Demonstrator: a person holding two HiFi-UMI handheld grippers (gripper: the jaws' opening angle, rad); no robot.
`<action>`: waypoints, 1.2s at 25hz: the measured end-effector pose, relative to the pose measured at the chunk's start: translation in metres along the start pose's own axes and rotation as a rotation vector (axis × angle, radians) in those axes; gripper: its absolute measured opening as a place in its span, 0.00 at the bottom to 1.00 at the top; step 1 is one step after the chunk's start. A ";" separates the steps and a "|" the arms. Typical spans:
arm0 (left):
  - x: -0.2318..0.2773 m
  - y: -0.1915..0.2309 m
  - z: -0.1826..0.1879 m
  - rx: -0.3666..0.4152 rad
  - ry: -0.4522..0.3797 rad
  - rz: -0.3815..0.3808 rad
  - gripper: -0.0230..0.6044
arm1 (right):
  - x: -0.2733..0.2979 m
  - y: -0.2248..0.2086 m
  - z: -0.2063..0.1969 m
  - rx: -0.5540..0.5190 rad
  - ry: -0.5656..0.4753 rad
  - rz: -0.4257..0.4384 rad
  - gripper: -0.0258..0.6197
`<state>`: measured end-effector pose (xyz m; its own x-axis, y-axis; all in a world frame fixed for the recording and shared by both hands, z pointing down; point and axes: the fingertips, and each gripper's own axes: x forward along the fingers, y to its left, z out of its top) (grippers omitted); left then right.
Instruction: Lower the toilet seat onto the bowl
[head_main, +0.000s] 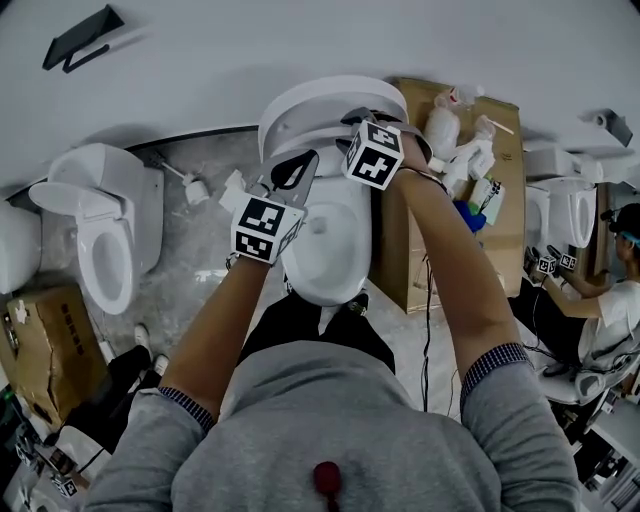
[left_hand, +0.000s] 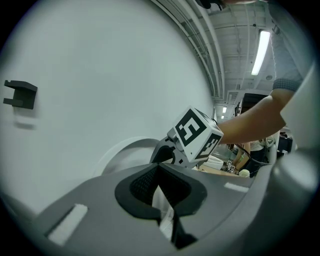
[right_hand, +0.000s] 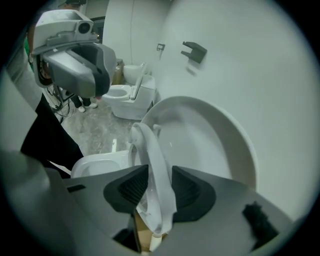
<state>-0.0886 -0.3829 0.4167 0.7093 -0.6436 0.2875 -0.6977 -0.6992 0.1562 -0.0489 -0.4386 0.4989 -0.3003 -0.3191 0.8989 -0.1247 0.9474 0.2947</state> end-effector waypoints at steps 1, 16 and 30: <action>-0.001 0.002 0.000 -0.002 0.000 0.002 0.05 | 0.001 0.000 0.001 -0.013 0.007 0.000 0.26; -0.006 -0.009 0.008 -0.001 -0.022 -0.004 0.05 | -0.015 0.021 0.004 0.018 -0.025 0.064 0.27; -0.014 -0.037 0.008 0.012 -0.027 -0.019 0.05 | -0.032 0.056 0.001 -0.020 -0.032 0.078 0.28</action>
<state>-0.0716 -0.3504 0.3993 0.7251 -0.6381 0.2590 -0.6828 -0.7149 0.1504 -0.0476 -0.3753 0.4859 -0.3389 -0.2446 0.9085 -0.0810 0.9696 0.2308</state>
